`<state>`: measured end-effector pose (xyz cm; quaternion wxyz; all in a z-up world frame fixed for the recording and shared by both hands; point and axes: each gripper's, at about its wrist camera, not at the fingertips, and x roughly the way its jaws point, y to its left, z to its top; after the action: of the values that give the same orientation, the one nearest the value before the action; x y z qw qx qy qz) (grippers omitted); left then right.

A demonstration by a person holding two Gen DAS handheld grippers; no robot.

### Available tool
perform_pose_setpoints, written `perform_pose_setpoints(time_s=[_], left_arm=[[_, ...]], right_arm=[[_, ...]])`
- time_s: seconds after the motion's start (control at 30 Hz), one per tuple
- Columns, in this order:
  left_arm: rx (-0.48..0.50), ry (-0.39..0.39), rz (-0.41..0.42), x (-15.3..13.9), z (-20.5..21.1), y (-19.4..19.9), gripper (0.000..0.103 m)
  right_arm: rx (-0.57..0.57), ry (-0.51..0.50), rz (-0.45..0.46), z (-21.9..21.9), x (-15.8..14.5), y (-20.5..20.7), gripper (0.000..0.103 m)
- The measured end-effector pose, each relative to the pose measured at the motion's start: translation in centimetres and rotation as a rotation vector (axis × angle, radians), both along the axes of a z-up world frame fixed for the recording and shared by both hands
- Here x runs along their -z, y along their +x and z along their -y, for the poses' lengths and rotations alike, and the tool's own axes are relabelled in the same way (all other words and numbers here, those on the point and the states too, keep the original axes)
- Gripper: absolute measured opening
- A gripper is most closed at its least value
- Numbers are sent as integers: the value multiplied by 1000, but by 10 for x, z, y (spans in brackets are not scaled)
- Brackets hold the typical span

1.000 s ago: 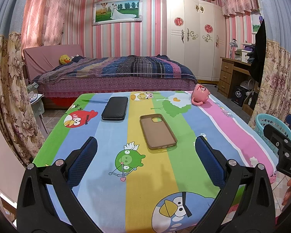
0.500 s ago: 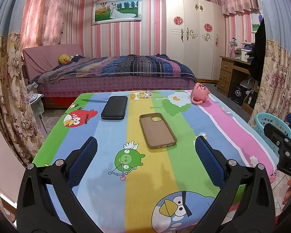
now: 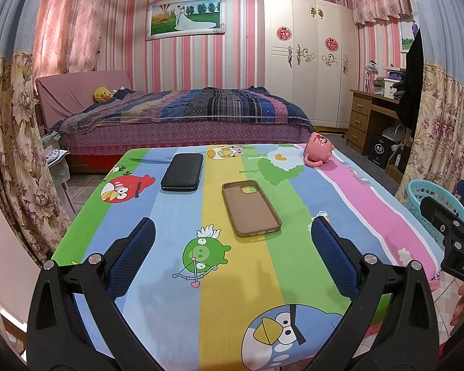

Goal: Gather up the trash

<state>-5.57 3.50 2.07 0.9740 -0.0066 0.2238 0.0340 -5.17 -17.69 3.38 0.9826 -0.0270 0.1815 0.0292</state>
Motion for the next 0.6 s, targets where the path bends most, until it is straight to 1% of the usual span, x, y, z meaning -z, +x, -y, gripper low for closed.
perform_pose_setpoints(time_s=[0.6], left_arm=[[0, 0, 0, 0, 0, 0, 98]], right_arm=[[0, -2, 0, -1, 0, 0, 98]])
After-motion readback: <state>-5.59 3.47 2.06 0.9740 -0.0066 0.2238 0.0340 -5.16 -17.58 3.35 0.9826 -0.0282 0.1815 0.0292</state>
